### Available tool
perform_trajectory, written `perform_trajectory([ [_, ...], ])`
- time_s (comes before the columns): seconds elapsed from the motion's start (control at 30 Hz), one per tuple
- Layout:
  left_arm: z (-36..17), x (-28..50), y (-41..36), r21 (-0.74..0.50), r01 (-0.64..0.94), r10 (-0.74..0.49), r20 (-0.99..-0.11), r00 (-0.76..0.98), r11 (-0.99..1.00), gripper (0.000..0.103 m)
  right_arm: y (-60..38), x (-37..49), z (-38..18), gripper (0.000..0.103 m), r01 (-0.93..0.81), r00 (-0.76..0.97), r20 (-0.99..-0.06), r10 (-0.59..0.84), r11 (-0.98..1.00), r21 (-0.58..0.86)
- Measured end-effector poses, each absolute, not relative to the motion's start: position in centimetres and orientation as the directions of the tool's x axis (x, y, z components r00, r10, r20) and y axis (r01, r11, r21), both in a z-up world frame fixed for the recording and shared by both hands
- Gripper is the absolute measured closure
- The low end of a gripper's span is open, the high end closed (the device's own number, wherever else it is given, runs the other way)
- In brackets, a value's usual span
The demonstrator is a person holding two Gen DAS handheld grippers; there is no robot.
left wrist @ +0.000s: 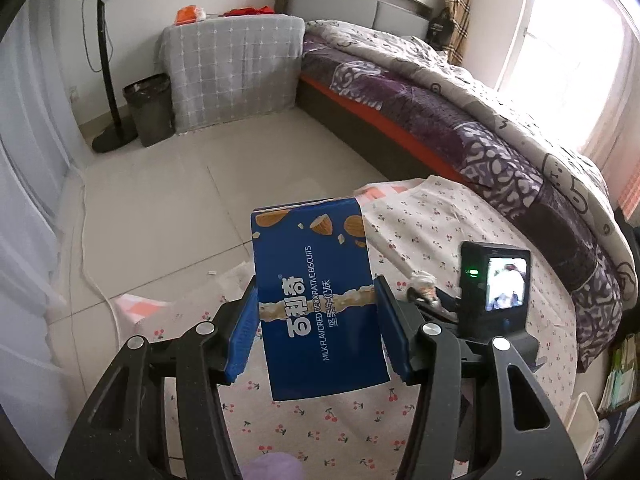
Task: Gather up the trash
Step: 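Grasp the white tissue bundle with right tool while left tool holds the biscuit box, then carry the bundle into the white bin and open right tool while left tool carries the box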
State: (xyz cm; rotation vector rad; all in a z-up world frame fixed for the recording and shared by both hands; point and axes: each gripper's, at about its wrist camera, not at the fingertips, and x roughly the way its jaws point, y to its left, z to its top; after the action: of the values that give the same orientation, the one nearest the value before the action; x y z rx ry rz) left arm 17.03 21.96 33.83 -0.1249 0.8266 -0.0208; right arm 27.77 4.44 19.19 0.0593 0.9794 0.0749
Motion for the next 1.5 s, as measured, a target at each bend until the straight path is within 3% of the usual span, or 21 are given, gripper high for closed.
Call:
perform_trajectory([
  [0.57,34.8,14.8,17.5,-0.078,0.051,-0.09,-0.681,0.726,0.996,0.051,-0.8,19.4,28.2,0.069,0.029,0.707,-0.705,0.049,0.995,0.098],
  [1.5,31.4,10.0,1.1,0.009,0.353,-0.249,-0.692,0.677,0.936,0.051,-18.2,2.8,29.3,0.069,0.31,0.736,-0.666,-0.117,0.934,0.179],
])
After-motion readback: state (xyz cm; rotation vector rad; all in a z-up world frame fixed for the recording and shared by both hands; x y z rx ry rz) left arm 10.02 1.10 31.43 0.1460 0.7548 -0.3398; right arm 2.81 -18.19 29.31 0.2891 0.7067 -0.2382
